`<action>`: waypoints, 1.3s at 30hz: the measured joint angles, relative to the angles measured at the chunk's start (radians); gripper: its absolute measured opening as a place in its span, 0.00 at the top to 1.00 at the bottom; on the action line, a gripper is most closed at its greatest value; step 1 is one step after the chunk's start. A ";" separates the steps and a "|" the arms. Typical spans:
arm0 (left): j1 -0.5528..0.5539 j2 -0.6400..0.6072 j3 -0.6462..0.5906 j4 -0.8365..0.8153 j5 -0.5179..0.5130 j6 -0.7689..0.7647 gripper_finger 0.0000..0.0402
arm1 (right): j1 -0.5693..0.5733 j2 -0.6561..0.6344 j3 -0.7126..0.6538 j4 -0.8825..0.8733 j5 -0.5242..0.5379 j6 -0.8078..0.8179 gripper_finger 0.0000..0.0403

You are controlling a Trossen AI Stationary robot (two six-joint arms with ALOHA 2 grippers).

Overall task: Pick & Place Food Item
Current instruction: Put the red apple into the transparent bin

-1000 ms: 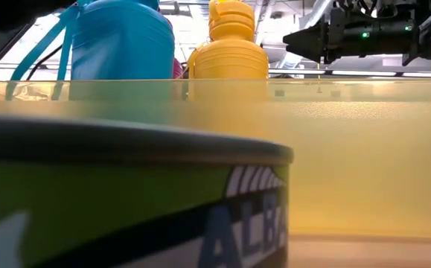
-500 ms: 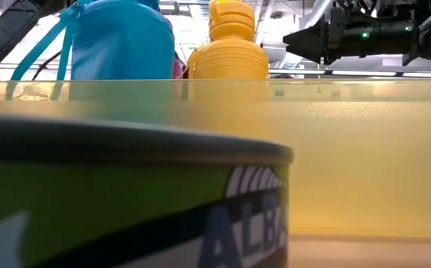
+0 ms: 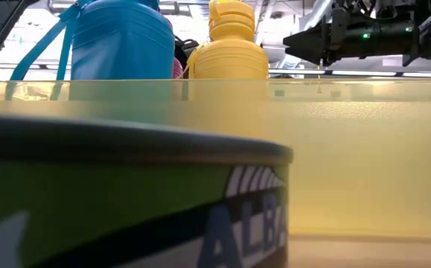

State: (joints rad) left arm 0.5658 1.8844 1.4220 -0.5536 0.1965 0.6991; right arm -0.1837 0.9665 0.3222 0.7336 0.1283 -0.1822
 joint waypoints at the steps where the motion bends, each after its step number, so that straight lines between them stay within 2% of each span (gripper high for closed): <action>1: -0.010 0.001 0.000 -0.003 0.007 0.000 0.46 | 0.000 0.000 0.000 -0.005 0.000 0.003 0.22; 5: -0.053 0.019 -0.001 -0.012 0.000 -0.010 0.26 | 0.000 0.000 0.000 -0.028 -0.001 0.010 0.22; 8: -0.089 0.028 0.001 -0.003 -0.013 -0.042 0.21 | 0.000 0.000 0.000 -0.033 -0.001 0.011 0.22; 20: -0.198 0.092 0.001 0.005 -0.004 -0.073 0.26 | -0.002 0.000 0.001 -0.065 -0.001 0.018 0.22; 28: -0.209 0.124 0.003 0.100 -0.011 -0.076 0.26 | -0.002 0.000 0.001 -0.077 -0.001 0.018 0.22; 39: -0.207 0.187 0.006 0.093 -0.004 -0.076 0.26 | -0.003 0.000 0.001 -0.086 -0.001 0.017 0.22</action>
State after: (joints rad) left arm 0.3584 2.0713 1.4284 -0.4606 0.1920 0.6231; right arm -0.1864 0.9665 0.3233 0.6472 0.1268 -0.1650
